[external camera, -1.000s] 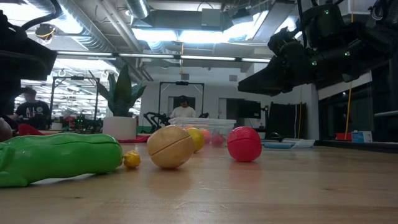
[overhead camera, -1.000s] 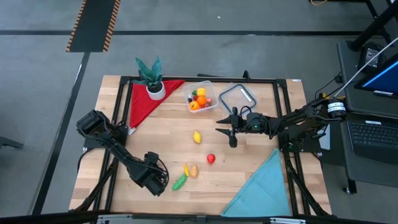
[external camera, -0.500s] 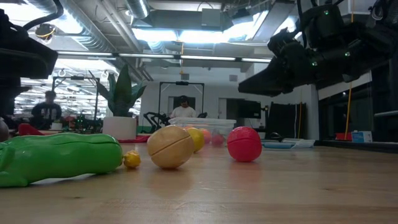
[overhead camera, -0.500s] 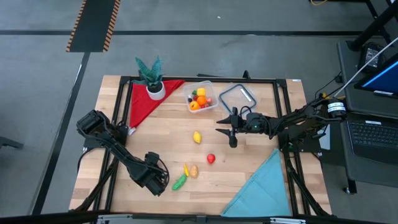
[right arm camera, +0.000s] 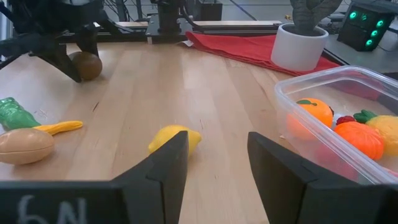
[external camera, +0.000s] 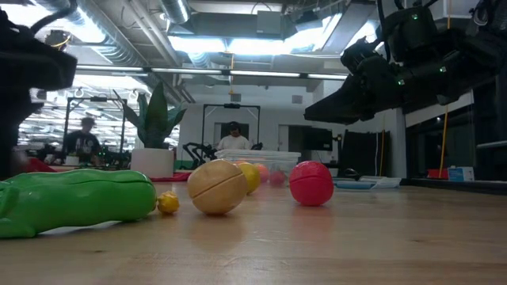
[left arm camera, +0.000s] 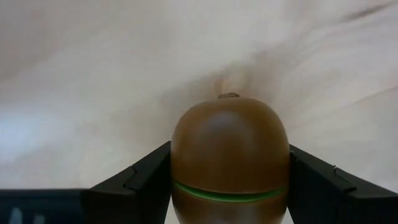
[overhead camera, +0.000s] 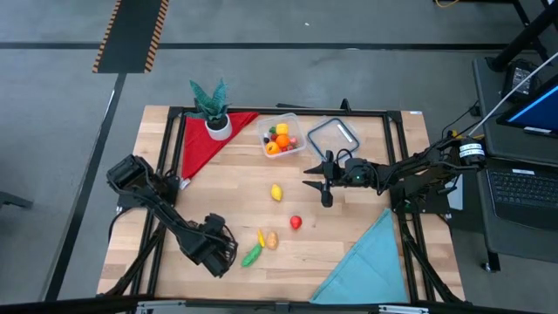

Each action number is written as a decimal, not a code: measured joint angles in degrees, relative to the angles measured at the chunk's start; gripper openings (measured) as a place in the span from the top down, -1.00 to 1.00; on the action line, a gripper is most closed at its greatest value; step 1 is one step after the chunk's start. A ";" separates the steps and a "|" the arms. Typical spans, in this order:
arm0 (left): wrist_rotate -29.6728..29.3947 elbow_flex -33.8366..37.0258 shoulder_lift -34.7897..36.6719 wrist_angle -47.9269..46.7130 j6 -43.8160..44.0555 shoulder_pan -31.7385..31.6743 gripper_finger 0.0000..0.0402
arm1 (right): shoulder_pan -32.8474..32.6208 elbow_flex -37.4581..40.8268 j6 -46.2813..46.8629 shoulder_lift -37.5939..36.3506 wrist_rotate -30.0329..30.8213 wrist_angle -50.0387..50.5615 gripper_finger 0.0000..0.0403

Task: Pick and placing Produce into tupperware
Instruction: Put the brown kiwi into the transparent container

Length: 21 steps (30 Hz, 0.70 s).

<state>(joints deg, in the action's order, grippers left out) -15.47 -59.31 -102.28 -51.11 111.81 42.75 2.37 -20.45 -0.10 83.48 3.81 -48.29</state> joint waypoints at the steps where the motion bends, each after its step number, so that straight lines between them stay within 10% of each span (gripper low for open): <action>1: -1.88 0.00 0.00 0.04 -0.06 0.30 -0.19 | 0.02 0.00 0.00 0.00 0.01 0.00 0.16; 13: -8.10 -0.41 4.66 -0.39 -4.61 1.70 -0.19 | 0.02 0.00 0.02 0.00 0.00 0.11 0.16; 21: -24.25 -0.65 10.67 1.72 -17.02 3.40 -0.19 | 0.02 0.00 -0.05 0.00 0.00 0.17 0.16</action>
<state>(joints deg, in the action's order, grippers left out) -39.72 -59.96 -91.61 -49.39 94.79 46.15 2.39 -20.45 -0.15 83.48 3.81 -48.12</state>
